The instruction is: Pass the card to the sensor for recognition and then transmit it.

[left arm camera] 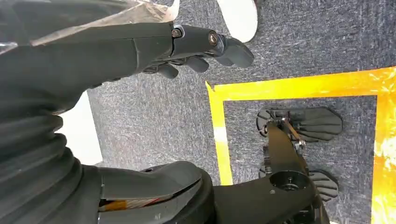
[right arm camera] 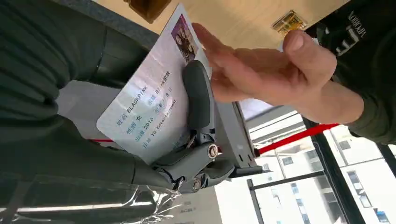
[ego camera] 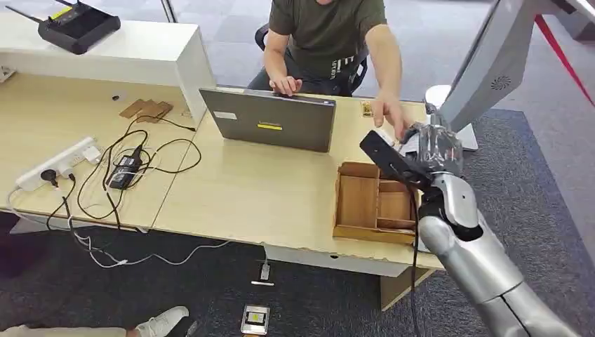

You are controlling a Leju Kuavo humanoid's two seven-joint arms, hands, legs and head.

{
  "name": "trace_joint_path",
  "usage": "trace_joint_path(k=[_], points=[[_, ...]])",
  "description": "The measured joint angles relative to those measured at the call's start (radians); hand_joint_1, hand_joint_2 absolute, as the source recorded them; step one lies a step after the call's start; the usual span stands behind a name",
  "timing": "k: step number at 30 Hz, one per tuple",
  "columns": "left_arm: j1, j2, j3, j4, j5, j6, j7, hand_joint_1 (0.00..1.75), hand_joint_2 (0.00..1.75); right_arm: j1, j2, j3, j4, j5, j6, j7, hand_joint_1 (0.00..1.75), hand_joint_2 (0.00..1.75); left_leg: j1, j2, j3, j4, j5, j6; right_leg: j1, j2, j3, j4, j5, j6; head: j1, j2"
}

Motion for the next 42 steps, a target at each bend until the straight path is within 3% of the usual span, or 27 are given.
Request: trace_joint_path(k=[5, 6, 7, 16, 21, 32, 36, 42], points=[[-0.001, -0.003, -0.005, 0.000, 0.000, 0.000, 0.004, 0.00, 1.75, -0.003, 0.014, 0.009, 0.025, 0.004, -0.005, 0.000, 1.75, 1.75, 0.000, 0.000, 0.000, 0.000, 0.000, 0.000, 0.000, 0.000, 0.000, 0.000, 0.000, 0.000, 0.000, 0.000], [-0.001, -0.003, -0.006, 0.000, 0.000, 0.000, 0.005, 0.00, 1.75, -0.003, 0.018, 0.010, 0.030, 0.007, -0.006, 0.000, 1.54, 1.75, 0.000, 0.000, 0.000, 0.000, 0.000, 0.000, 0.000, 0.000, 0.000, 0.000, 0.000, 0.000, 0.000, 0.000], [-0.001, -0.004, -0.007, 0.000, 0.000, 0.000, 0.005, 0.00, 1.75, -0.004, 0.021, 0.010, 0.034, 0.009, -0.008, 0.000, 0.00, 1.75, 0.000, 0.000, 0.000, 0.000, 0.000, 0.000, 0.000, 0.000, 0.000, 0.000, 0.000, 0.000, 0.000, 0.000], [-0.002, -0.004, -0.011, 0.000, 0.002, -0.001, 0.002, 0.00, 1.75, 0.010, 0.035, -0.005, 0.039, 0.039, -0.048, -0.015, 0.00, 1.75, 0.000, 0.000, 0.000, 0.000, 0.000, 0.000, 0.000, 0.000, 0.000, 0.000, 0.000, 0.000, 0.000, 0.000], [0.007, -0.004, -0.011, 0.000, 0.016, 0.007, -0.021, 0.00, 1.75, 0.084, 0.003, -0.050, -0.077, 0.084, -0.084, -0.023, 0.00, 1.75, 0.000, 0.000, 0.001, 0.000, 0.000, 0.000, 0.000, 0.000, 0.000, 0.000, 0.000, 0.000, 0.000, 0.000], [0.043, 0.007, -0.007, 0.001, 0.055, 0.015, -0.068, 0.00, 1.75, 0.343, -0.117, -0.151, -0.425, 0.209, -0.033, -0.041, 0.00, 1.75, 0.000, 0.000, 0.001, 0.000, -0.001, 0.000, 0.000, 0.001, 0.000, -0.001, -0.001, -0.001, 0.000, 0.000], [0.053, 0.013, 0.002, 0.001, 0.062, 0.015, -0.075, 0.00, 1.75, 0.421, -0.143, -0.153, -0.488, 0.219, 0.005, -0.065, 0.00, 1.75, 0.000, 0.000, 0.001, 0.000, -0.001, 0.000, 0.000, 0.001, 0.000, -0.001, -0.001, -0.001, 0.000, 0.000], [0.058, 0.020, 0.010, 0.001, 0.076, 0.018, -0.077, 0.00, 1.75, 0.458, -0.164, -0.132, -0.479, 0.151, 0.027, -0.099, 0.00, 1.75, 0.000, 0.000, 0.001, 0.000, -0.001, 0.000, 0.000, 0.001, 0.000, -0.001, -0.001, -0.001, 0.000, 0.000]])
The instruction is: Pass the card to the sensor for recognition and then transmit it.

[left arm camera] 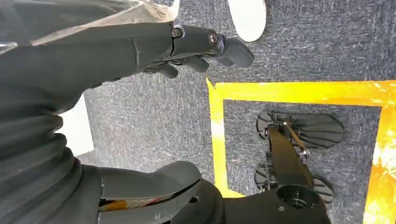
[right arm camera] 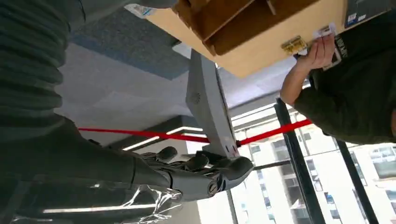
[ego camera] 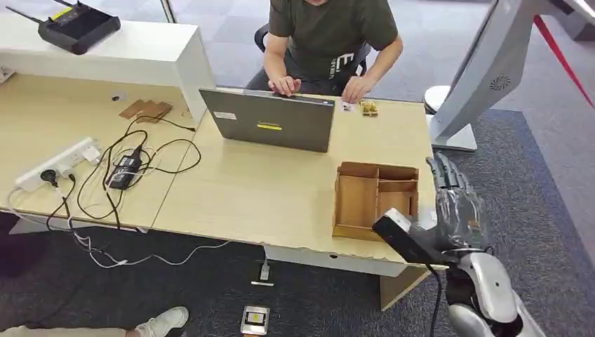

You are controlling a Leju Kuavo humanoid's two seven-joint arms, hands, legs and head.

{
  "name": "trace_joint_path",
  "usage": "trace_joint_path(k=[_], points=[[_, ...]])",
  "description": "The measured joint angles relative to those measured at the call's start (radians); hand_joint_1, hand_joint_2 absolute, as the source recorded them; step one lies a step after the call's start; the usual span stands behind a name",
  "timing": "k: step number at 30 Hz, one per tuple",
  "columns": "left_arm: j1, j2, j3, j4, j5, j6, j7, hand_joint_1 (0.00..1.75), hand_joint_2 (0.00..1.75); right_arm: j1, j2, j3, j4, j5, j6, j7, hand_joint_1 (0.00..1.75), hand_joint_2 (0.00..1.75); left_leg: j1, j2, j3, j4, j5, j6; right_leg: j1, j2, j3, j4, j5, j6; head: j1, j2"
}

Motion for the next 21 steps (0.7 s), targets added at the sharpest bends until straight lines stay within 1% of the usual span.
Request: trace_joint_path(k=[7, 13, 17, 21], points=[[0.005, 0.001, 0.010, 0.000, 0.005, 0.002, 0.000, 0.00, 1.75, -0.017, 0.005, 0.061, 0.093, -0.049, -0.012, -0.028, 0.00, 1.75, 0.000, 0.000, 0.000, 0.000, 0.000, 0.000, 0.000, 0.000, 0.000, 0.000, 0.000, 0.000, 0.000, 0.000], [0.005, 0.001, 0.015, 0.000, 0.007, 0.008, 0.006, 0.00, 1.75, -0.058, 0.030, 0.114, 0.229, -0.064, -0.040, -0.037, 0.00, 1.75, 0.000, 0.000, 0.000, 0.000, 0.000, 0.000, 0.000, 0.000, 0.000, 0.000, 0.000, 0.000, 0.000, 0.000], [0.004, 0.001, 0.015, 0.000, 0.005, 0.011, 0.010, 0.00, 1.75, -0.076, 0.050, 0.134, 0.328, -0.081, -0.063, -0.047, 0.00, 1.75, 0.000, 0.000, 0.000, 0.000, 0.000, 0.000, 0.000, 0.000, 0.000, 0.000, 0.000, 0.000, 0.000, 0.000], [0.004, 0.001, 0.014, 0.000, 0.001, 0.013, 0.012, 0.00, 1.75, -0.088, 0.069, 0.149, 0.416, -0.087, -0.068, -0.050, 0.00, 1.75, 0.000, 0.000, 0.000, 0.000, 0.000, 0.000, 0.000, 0.000, 0.000, 0.000, 0.000, 0.000, 0.000, 0.000]])
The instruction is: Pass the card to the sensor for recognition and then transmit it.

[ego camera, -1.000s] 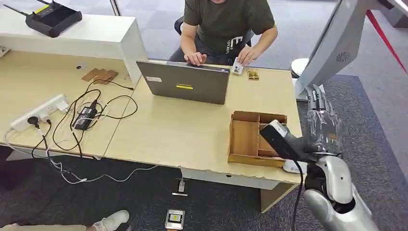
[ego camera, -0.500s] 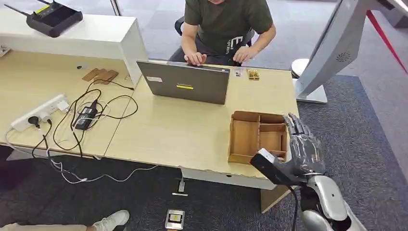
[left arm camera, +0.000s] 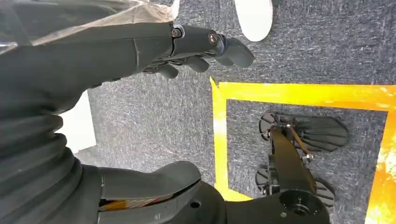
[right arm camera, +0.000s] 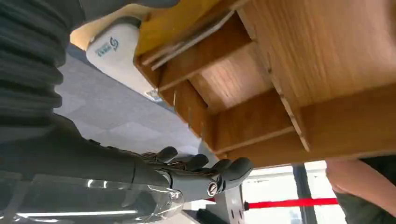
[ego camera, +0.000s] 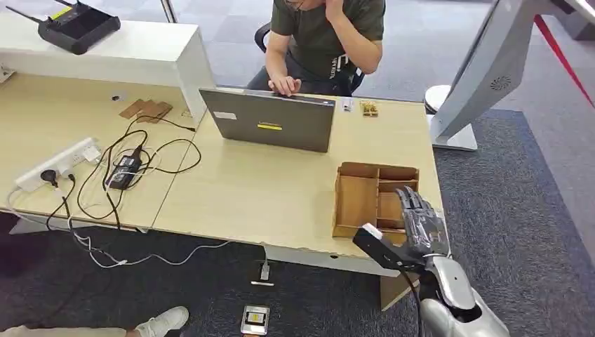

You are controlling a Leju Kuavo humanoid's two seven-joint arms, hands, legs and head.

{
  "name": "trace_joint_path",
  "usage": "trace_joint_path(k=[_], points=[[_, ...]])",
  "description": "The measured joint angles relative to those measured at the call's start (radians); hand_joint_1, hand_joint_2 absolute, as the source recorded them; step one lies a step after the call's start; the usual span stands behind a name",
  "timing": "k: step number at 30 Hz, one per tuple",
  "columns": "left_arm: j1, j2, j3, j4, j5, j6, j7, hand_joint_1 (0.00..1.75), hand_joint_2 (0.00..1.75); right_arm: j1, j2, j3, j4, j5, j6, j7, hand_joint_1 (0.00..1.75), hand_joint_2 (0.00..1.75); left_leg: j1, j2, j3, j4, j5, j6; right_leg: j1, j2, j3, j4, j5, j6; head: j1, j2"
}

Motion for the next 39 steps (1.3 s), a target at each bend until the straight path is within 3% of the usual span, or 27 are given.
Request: trace_joint_path(k=[14, 39], points=[[0.001, 0.000, 0.000, 0.000, 0.007, 0.005, -0.002, 0.00, 1.75, -0.014, 0.037, 0.024, 0.148, 0.028, -0.032, -0.019, 0.00, 1.75, 0.000, 0.000, 0.000, 0.000, 0.000, 0.000, 0.000, 0.000, 0.000, 0.000, 0.000, 0.000, 0.000, 0.000], [0.009, 0.000, 0.000, 0.000, 0.015, 0.005, -0.018, 0.00, 1.75, -0.008, 0.065, 0.019, 0.144, 0.107, -0.037, -0.023, 0.00, 1.75, 0.000, 0.000, 0.000, 0.000, 0.000, 0.000, 0.000, 0.000, 0.000, 0.000, 0.000, 0.000, 0.000, 0.000]])
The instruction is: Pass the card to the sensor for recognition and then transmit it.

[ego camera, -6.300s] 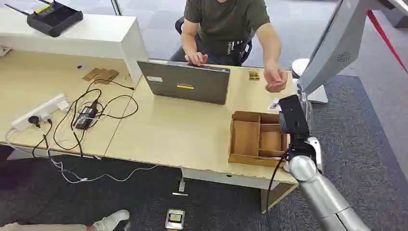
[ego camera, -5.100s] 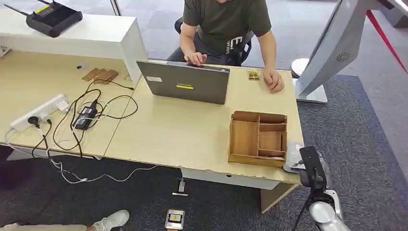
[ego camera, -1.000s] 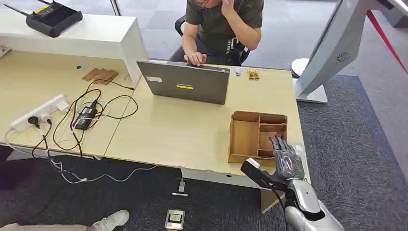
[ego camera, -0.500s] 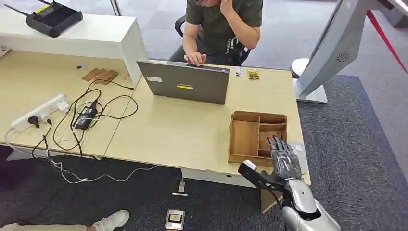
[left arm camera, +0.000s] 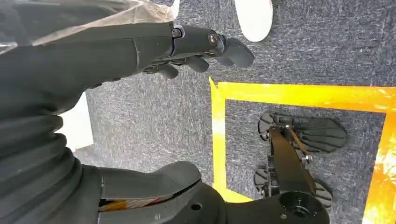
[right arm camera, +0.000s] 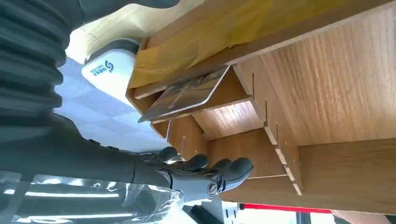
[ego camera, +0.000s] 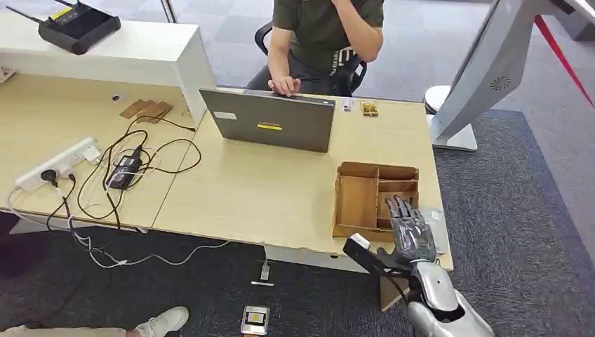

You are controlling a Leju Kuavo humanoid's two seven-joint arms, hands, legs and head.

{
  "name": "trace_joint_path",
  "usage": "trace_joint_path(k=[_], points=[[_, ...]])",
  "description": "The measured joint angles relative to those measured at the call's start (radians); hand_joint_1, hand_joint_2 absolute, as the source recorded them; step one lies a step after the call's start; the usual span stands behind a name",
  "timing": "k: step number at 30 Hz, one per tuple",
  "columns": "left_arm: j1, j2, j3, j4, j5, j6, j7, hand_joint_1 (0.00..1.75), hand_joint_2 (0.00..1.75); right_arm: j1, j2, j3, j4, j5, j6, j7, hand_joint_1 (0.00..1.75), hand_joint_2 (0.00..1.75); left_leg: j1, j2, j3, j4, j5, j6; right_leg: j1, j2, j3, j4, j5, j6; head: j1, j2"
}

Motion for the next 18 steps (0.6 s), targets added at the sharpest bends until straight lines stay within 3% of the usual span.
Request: trace_joint_path(k=[18], points=[[0.008, 0.000, 0.000, 0.000, 0.004, -0.003, -0.012, 0.00, 1.75, 0.034, 0.005, -0.056, -0.042, 0.035, -0.001, 0.008, 0.00, 1.75, 0.000, 0.000, 0.000, 0.000, 0.000, 0.000, 0.000, 0.000, 0.000, 0.000, 0.000, 0.000, 0.000, 0.000]])
